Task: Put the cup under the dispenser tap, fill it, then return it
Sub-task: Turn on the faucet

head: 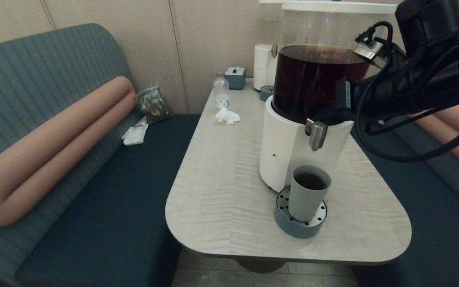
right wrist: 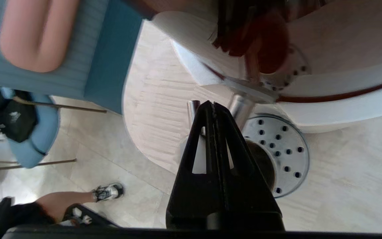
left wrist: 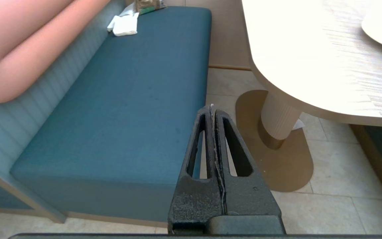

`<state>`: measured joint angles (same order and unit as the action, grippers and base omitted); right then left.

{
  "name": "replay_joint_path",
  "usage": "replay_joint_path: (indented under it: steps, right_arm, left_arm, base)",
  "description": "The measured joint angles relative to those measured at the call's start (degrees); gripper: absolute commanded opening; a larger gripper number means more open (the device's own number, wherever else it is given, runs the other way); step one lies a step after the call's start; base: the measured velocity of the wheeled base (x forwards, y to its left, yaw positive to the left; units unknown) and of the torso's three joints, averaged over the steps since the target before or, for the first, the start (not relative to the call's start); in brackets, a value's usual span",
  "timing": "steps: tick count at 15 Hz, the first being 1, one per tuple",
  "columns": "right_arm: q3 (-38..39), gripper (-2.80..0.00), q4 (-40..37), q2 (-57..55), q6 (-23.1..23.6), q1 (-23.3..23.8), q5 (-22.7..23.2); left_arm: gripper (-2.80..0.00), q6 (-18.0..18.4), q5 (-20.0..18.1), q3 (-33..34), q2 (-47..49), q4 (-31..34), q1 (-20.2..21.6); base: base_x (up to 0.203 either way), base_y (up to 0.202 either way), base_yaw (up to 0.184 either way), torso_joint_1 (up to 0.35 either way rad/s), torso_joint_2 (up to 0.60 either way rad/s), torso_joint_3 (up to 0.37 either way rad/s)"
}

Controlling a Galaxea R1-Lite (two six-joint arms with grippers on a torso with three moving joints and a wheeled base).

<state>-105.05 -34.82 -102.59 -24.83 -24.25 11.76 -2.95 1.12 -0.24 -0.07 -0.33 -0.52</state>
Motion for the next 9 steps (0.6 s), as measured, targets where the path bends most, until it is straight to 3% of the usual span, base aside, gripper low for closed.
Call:
replay_joint_path:
  steps: [9]
  right_arm:
    - [0.3,-2.8,0.3,-0.3,0.2,0.4,1.4]
  left_arm:
    - [-2.8,0.0,0.0,0.0,0.0,0.0,0.0]
  base:
    - [0.0,0.0,0.0,0.0,0.0,0.0]
